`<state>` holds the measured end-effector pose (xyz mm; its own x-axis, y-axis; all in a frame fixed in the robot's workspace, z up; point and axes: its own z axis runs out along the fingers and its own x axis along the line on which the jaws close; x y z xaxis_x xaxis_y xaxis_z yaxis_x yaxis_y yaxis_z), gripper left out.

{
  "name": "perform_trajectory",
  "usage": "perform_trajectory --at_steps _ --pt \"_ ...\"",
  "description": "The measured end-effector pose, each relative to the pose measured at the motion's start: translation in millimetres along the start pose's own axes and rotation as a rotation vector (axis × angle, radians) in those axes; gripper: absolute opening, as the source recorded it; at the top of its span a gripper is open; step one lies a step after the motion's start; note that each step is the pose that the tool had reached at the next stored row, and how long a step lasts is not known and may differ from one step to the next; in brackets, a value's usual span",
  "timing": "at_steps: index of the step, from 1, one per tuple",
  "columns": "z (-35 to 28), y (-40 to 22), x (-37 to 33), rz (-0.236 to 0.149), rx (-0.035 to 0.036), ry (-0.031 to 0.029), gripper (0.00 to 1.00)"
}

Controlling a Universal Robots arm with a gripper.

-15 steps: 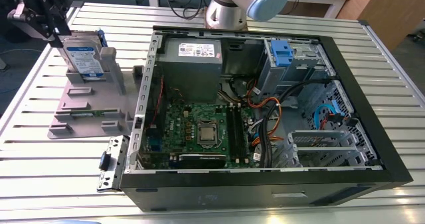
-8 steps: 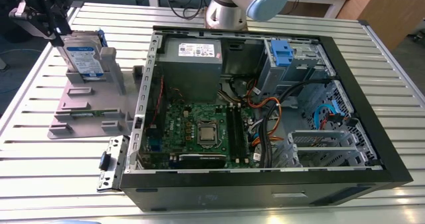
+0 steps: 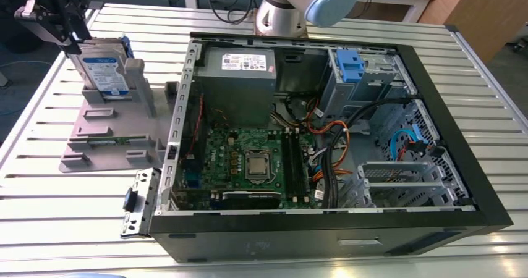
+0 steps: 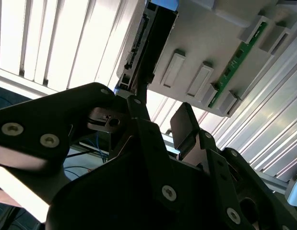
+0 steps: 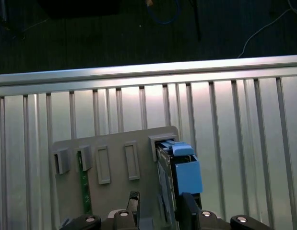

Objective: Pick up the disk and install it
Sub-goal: 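Pick up the disk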

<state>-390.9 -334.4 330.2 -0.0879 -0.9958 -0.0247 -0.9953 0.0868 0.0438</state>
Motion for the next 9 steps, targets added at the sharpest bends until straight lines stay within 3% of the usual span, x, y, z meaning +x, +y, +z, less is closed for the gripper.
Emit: perform_trajectory --at_steps 9 --pt "0.5 0.6 -7.2 -0.003 -0.0003 -0.0008 0.47"
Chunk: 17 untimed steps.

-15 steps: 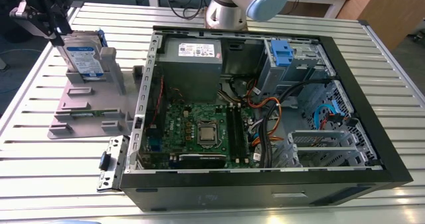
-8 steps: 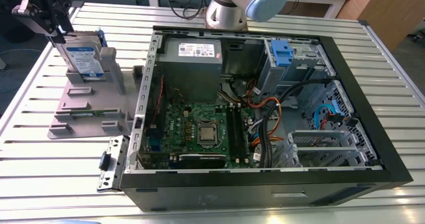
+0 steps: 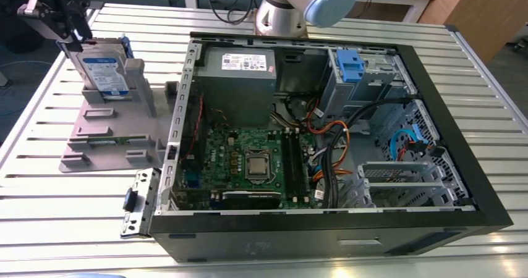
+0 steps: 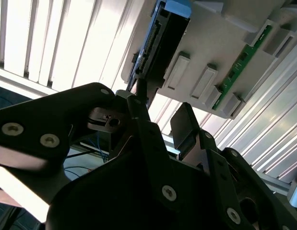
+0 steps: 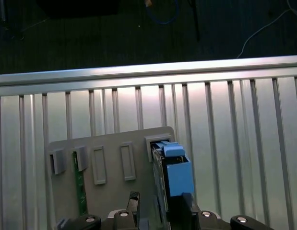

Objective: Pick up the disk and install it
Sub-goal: 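Pick up the disk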

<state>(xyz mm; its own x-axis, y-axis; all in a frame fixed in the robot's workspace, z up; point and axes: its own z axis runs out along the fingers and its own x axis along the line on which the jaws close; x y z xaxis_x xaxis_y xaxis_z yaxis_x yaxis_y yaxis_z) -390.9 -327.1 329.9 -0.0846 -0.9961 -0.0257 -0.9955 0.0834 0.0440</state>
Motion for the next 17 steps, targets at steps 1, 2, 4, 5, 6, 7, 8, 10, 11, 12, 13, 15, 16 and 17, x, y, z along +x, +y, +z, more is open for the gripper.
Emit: perform_trajectory --at_steps 1,2,4,5,6,7,8,10,11,12,13,15,16,17 --pt "0.2 0.1 -0.8 -0.004 -0.0001 -0.0001 0.47" --pt "0.4 0.1 -1.5 -0.01 -0.0003 0.0 0.47" --pt "0.8 0.2 -2.3 -0.026 -0.0006 0.0004 0.47" --pt "0.9 0.2 -2.6 -0.034 -0.0009 0.0007 0.47" --pt "1.1 0.2 -3.0 -0.042 -0.0011 0.001 0.47" --pt "1.2 0.2 -3.5 -0.051 -0.0016 0.0015 0.47" --pt "1.4 0.3 -4.4 -0.057 -0.0017 0.0017 0.47" --pt "1.9 0.6 -7.3 -0.063 -0.0017 0.0019 0.47" --pt "2.1 0.7 -9.1 -0.065 -0.0018 0.0019 0.47" --pt "2.3 0.8 -10.7 -0.067 -0.0018 0.0019 0.47" --pt "2.7 0.9 -11.9 -0.069 -0.0019 0.0018 0.47" --pt "3.4 1.1 -13.8 -0.075 -0.002 0.0019 0.47" --pt "3.8 1.2 -14.7 -0.078 -0.0021 0.0019 0.47" --pt "4.4 1.4 -15.3 -0.082 -0.002 0.0019 0.47"
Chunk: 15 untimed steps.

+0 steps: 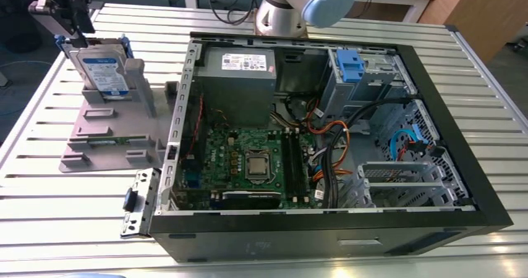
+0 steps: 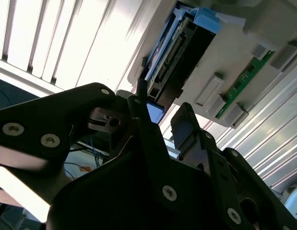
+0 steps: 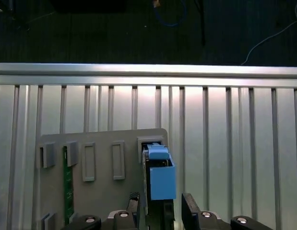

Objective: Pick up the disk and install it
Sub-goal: 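Pick up the disk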

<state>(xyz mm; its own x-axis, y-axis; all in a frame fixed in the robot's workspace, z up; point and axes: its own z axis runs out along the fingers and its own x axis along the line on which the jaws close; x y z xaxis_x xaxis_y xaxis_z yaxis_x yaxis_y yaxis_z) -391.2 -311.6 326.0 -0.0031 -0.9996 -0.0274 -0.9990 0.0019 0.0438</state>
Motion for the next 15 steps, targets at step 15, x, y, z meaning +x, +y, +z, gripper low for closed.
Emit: perform_trajectory --at_steps 15 --pt "8.0 5.1 -1.5 -0.028 -0.0011 0.0011 0.47"
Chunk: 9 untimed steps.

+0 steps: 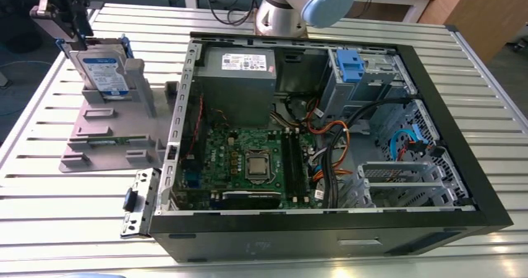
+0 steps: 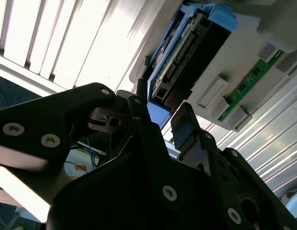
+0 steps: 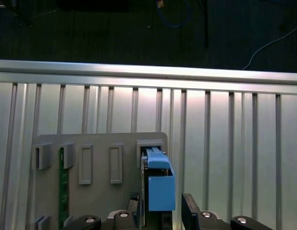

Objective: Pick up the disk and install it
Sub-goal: 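Pick up the disk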

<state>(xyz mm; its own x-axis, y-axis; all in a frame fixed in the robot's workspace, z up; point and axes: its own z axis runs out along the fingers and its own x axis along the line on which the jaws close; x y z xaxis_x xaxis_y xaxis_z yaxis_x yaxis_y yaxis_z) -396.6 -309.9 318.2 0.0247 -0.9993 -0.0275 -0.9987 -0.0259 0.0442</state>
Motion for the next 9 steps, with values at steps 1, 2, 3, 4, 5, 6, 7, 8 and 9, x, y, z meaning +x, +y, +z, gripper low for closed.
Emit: perform_trajectory --at_steps 1,2,3,4,5,6,7,8,9 --pt "0.3 0.0 0.0 0.0 0.0001 0.0 0.47" --pt "0.6 0.0 0.0 0.0 0.0001 -0.0001 0.47" --pt "0.8 0.0 0.0 0.0 0.0001 -0.0001 0.47" --pt "1.0 0.1 0.0 0.0 0.0001 -0.0001 0.47" --pt "1.2 0.1 0.0 0.0 0.0 -0.0001 0.47" --pt "1.4 0.1 0.0 0.0 0.0 -0.0001 0.47" --pt "1.6 0.1 0.0 0.0 0.0 -0.0001 0.47" --pt "1.8 0.2 0.0 0.0 0.0001 -0.0001 0.47" --pt "2.0 0.1 0.0 0.0 0.0001 -0.0001 0.47"
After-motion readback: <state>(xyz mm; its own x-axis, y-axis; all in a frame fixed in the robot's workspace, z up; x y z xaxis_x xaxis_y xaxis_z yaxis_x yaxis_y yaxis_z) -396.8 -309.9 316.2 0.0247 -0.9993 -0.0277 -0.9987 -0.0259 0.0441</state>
